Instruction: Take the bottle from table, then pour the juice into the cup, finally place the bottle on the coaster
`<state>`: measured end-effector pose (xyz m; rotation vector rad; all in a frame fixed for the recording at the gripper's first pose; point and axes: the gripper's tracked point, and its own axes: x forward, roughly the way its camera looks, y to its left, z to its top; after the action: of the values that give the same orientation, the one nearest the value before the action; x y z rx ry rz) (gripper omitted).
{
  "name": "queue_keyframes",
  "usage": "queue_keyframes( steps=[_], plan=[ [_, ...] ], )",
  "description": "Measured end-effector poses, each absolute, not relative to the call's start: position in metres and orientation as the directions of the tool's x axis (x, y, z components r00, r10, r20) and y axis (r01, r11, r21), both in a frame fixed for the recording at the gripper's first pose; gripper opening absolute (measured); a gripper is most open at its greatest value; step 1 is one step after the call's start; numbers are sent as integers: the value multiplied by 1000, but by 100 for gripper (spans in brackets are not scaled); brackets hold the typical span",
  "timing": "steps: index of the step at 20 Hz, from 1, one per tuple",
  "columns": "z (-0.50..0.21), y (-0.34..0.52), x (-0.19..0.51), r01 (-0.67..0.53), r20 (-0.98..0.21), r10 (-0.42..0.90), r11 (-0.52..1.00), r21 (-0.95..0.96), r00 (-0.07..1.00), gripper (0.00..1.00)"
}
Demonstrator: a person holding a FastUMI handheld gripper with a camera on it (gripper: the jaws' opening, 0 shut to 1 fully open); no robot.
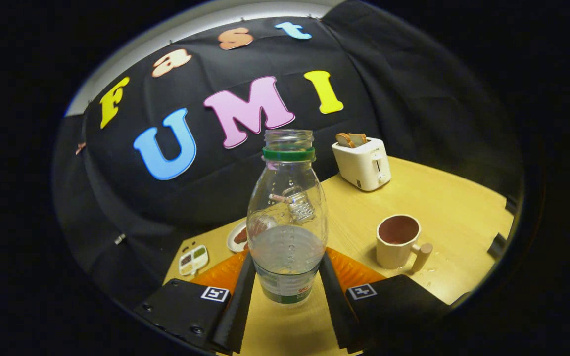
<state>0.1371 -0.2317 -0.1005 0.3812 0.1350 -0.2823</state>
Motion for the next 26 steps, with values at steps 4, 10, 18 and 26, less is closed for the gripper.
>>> queue_keyframes(
  steps=[4, 10, 18, 26],
  plan=[
    [-114, -225, 152, 315, -167, -283, 924, 217, 944, 72],
    [-134, -226, 204, 304, -167, -281, 942, 138, 945, 72],
    [-140, -263, 262, 381, -130, -365, 914, 139, 922, 72],
    [-167, -263, 292, 371, -157, -355, 925, 86, 922, 73]
  ],
)
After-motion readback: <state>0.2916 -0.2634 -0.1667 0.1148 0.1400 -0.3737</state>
